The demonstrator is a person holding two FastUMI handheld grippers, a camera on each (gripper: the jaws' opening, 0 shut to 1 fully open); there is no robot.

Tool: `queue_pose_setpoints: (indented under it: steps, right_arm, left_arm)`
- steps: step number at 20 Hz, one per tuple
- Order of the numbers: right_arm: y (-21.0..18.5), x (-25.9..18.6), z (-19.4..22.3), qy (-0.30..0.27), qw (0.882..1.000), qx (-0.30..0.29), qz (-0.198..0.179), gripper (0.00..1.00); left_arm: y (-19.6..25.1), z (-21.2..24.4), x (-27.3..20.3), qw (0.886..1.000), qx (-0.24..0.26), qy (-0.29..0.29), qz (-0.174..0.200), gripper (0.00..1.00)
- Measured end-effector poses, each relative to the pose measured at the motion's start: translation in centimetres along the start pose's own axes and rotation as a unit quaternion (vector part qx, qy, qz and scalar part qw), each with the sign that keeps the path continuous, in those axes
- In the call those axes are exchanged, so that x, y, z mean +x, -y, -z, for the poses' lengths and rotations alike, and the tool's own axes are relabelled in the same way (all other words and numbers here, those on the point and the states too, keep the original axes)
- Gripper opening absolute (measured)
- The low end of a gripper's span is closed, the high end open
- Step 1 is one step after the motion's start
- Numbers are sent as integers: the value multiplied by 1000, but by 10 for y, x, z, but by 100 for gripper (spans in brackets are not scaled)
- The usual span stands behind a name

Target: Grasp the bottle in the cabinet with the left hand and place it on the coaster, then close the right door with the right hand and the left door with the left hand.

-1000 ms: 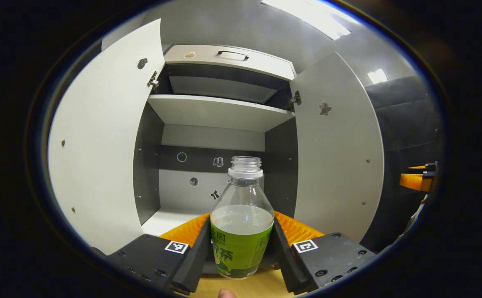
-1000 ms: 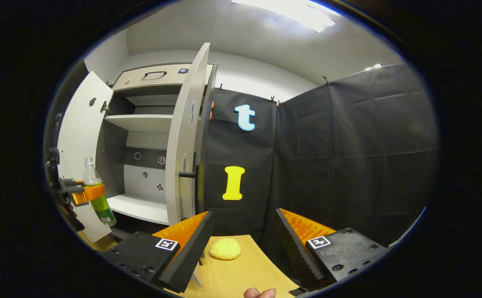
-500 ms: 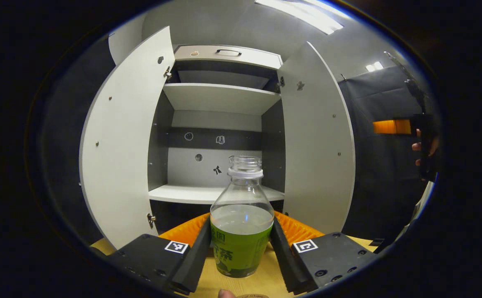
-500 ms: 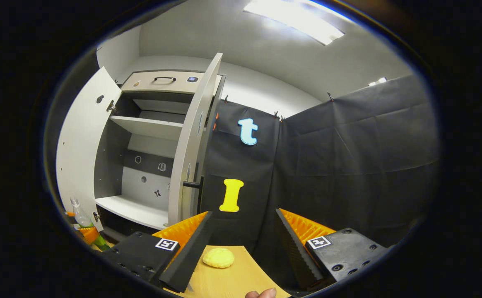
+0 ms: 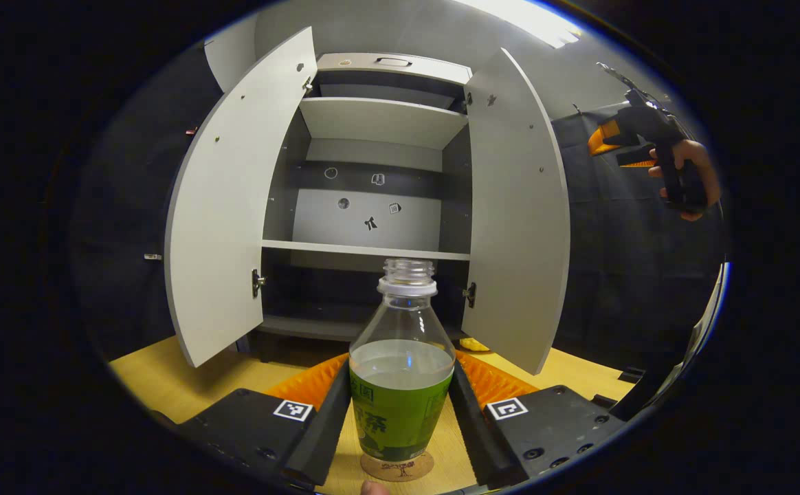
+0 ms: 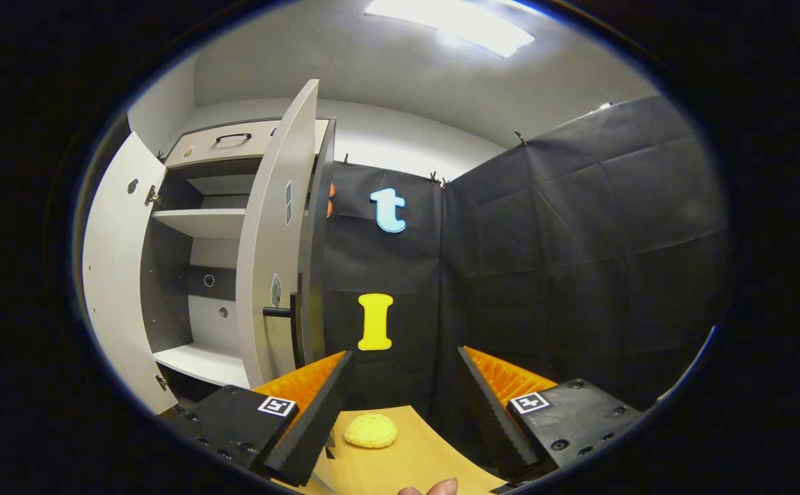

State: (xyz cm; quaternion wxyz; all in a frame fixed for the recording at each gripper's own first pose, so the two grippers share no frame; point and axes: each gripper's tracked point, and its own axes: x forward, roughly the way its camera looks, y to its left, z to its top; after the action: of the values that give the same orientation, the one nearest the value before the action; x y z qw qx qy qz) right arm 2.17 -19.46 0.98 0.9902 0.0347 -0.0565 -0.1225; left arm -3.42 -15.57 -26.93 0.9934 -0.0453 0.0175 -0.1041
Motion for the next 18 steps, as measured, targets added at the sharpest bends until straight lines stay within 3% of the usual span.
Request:
queue_pose_setpoints:
  steps: [5,9,18]
  right_arm:
    - [5,4,2,-6,999,-33,6,97]
    - [8,9,6,-23,999,-21,14,97]
    - [9,8,11,-29,999,-44,14,97]
  left_arm:
    - [1,43,10,1000,18,-10,5,77]
    - [5,68,14,1000,11,-22,10,77]
    - [15,84,19,999,-1,-26,30,78]
